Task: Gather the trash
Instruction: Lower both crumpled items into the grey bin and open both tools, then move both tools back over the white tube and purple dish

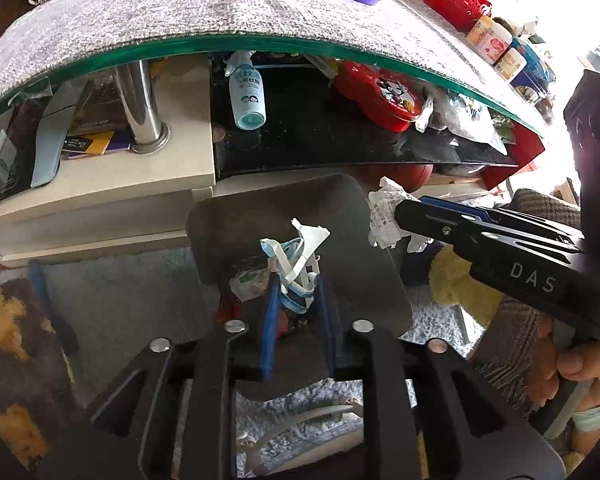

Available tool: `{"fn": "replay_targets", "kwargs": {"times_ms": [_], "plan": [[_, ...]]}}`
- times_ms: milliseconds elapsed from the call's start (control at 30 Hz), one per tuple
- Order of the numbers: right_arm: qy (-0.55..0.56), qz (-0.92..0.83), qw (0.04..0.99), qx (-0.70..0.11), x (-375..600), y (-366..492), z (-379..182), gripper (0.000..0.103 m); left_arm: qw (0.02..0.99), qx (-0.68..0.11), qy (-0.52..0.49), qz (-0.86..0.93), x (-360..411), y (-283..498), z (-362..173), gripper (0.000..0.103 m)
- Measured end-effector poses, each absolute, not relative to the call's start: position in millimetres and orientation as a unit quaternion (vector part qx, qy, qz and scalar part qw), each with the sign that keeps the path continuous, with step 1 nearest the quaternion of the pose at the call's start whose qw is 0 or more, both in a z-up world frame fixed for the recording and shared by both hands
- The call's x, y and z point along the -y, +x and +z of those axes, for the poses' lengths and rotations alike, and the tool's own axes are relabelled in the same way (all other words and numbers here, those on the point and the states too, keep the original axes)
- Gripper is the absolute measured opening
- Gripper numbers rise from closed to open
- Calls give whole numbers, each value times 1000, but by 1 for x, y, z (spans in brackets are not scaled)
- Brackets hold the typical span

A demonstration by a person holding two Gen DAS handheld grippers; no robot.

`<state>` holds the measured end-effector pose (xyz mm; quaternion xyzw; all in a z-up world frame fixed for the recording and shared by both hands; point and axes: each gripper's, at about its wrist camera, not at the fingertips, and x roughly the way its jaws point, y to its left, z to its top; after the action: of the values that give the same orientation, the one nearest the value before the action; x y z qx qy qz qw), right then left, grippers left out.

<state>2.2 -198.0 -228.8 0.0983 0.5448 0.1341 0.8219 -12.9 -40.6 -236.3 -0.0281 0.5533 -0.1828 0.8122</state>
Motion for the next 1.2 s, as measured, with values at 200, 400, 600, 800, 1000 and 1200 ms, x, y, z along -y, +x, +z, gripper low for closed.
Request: {"fn": "replay_targets", "kwargs": {"times_ms": [200,400,600,800,1000,1200], "plan": [[112,123,822,-544,206,6,-229,45,816,-550,-27,-175,36,-11,-234,36],[129,111,824,-540,217,9,-222,65,826,-538,-19,-168,34,-10,-223,44],[141,96,848,-501,233,18,-181,85,851,-501,-18,-159,31,-1,-184,61],[133,84,880,-448,246,41,-127,93,874,-464,-21,-139,24,25,-142,65],[108,54,901,-416,257,80,-99,96,886,-444,-34,-128,21,61,-114,65],[109,39,900,-421,266,124,-108,96,888,-443,-28,-118,22,103,-111,65]]}}
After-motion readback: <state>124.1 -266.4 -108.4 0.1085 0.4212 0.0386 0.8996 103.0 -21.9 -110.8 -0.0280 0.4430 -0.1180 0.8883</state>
